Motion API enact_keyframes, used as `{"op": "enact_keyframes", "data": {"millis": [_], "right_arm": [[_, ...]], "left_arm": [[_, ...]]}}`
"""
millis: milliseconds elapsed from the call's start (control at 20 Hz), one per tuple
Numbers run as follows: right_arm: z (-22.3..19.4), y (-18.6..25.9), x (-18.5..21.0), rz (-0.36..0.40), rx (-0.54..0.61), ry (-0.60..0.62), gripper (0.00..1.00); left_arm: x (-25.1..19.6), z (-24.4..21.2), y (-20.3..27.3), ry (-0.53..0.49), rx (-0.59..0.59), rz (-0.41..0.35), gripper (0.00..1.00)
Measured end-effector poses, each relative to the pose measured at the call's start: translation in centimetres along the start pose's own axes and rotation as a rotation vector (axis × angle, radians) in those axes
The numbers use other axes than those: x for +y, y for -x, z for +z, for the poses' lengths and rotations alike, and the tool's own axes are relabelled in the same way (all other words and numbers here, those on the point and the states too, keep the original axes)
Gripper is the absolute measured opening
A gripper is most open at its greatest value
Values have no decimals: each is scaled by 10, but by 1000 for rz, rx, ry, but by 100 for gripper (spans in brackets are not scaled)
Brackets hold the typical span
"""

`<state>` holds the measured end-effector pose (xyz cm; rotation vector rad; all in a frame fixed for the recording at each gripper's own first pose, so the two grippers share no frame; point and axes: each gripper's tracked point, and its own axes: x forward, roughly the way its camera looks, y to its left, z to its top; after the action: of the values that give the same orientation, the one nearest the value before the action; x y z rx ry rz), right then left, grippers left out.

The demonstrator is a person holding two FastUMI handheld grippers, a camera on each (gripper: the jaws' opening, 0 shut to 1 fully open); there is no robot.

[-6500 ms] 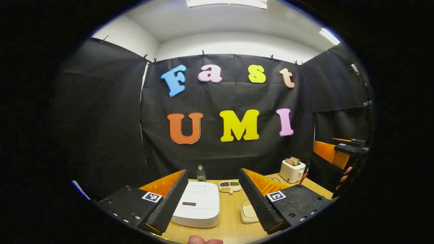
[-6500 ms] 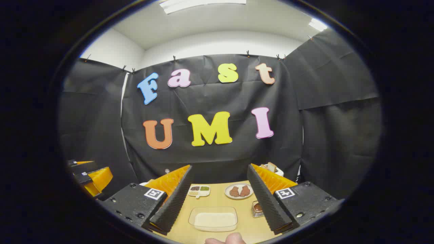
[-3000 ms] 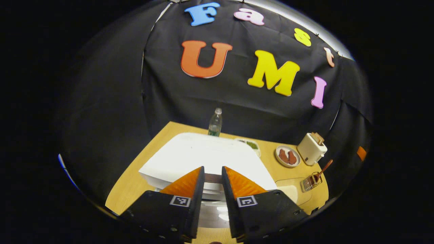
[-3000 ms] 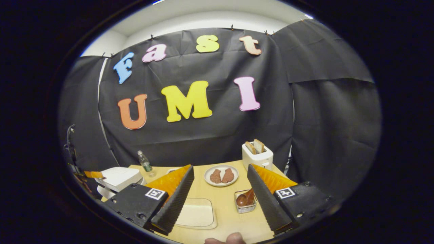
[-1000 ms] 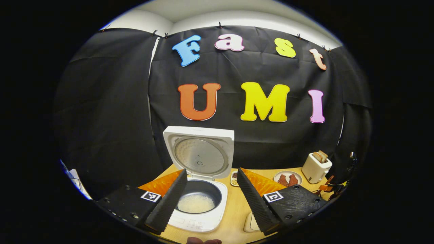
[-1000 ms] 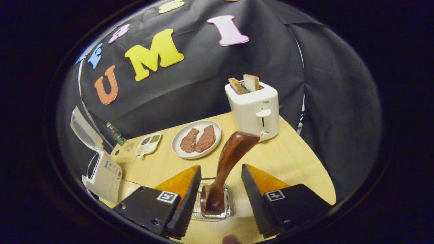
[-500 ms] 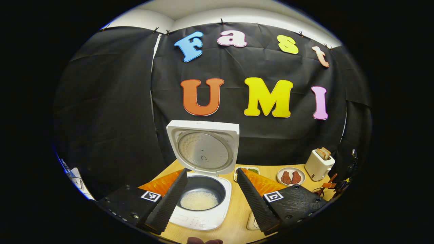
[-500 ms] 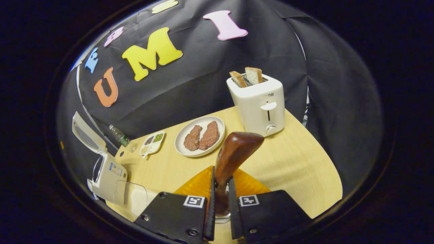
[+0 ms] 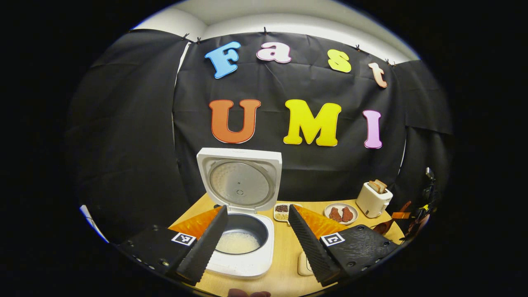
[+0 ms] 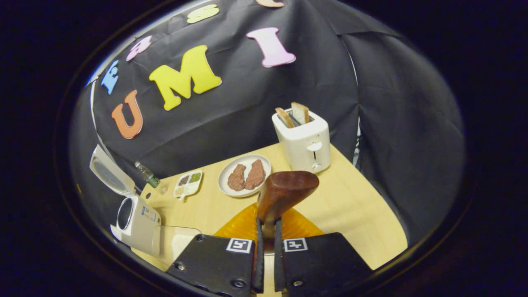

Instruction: Close the left gripper, press the button to open the rice cooker; take a wooden spoon from the chopstick holder with the right hand, scoop a spoonful of rice and pour it into the rice cooker, then put the wooden spoon back into the chopstick holder.

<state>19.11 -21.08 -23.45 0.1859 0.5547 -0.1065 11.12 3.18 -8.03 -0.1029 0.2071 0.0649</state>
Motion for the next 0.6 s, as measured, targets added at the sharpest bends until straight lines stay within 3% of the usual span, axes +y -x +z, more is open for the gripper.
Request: {"op": "enact_keyframes", "data": {"millis": [300, 450, 600], "right_arm": [[16, 65, 91, 21, -79, 119, 13], [5, 75, 139, 46, -92, 141, 13], [-16, 67, 167, 24, -107, 171, 13]], "left_arm": [[31, 3, 8, -2, -42, -30, 95], [44, 8, 11, 6, -62, -51, 95], [59, 4, 14, 6, -55, -53, 95]]}}
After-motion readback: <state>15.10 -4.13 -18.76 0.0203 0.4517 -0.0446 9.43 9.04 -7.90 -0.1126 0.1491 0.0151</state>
